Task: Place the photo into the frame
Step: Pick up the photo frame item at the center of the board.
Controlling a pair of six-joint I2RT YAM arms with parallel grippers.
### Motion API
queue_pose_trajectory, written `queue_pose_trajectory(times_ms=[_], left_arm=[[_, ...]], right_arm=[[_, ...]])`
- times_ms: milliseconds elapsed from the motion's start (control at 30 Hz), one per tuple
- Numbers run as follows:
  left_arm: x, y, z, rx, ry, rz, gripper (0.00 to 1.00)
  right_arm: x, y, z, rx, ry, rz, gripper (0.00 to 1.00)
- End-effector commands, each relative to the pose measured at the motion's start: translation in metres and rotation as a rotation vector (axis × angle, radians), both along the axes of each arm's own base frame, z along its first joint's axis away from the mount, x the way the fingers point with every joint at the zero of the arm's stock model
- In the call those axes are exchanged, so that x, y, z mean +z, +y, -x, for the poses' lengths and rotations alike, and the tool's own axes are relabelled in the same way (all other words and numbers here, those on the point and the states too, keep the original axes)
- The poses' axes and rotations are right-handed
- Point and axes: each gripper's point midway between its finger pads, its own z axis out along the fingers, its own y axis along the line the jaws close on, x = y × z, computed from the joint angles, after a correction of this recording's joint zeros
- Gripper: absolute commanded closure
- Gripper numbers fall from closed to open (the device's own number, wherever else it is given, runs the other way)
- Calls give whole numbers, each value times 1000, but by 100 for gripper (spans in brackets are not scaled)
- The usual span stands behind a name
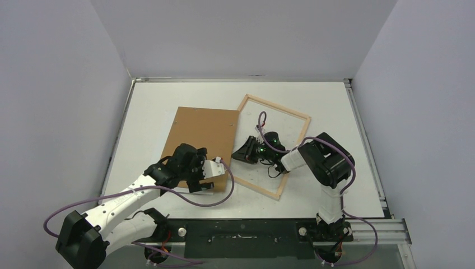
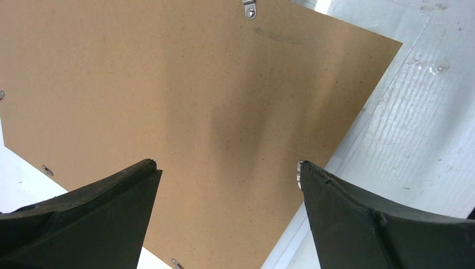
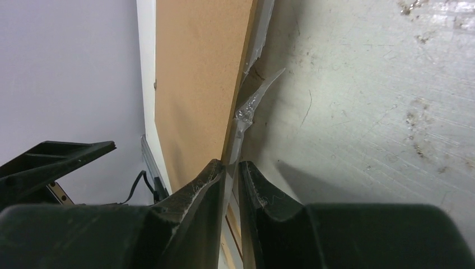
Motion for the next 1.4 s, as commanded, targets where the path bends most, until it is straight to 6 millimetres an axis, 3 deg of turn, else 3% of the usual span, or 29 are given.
queue_pose_trajectory(times_ms=[0, 333, 600, 900, 1000, 1033, 1200, 1300, 1367], left_arm=[[15, -10, -11, 8, -50, 50, 4], [14, -16, -11, 3, -32, 66, 4], [10, -27, -7, -19, -15, 84, 4], [-8, -22, -2, -42, 17, 29, 4], [-2, -26, -2, -39, 16, 57, 4], [1, -28, -2, -37, 17, 69, 4], [17, -42, -10, -40, -22, 134, 4], [51, -60, -40, 109, -120, 302, 2], [81, -66, -61, 243, -195, 460, 1]], right_arm=[[-3, 4, -1, -2, -30, -25, 84], [-7, 2, 3, -3, -21, -34, 90], [14, 13, -2, 8, -56, -48, 79], [6, 17, -6, -3, -37, -34, 80], [10, 20, -8, -3, -34, -64, 86], [13, 21, -8, -4, -35, -76, 94], [45, 23, -13, -13, -90, -121, 95], [50, 21, -15, 1, -99, -18, 95], [65, 21, -18, -2, -129, 2, 95]])
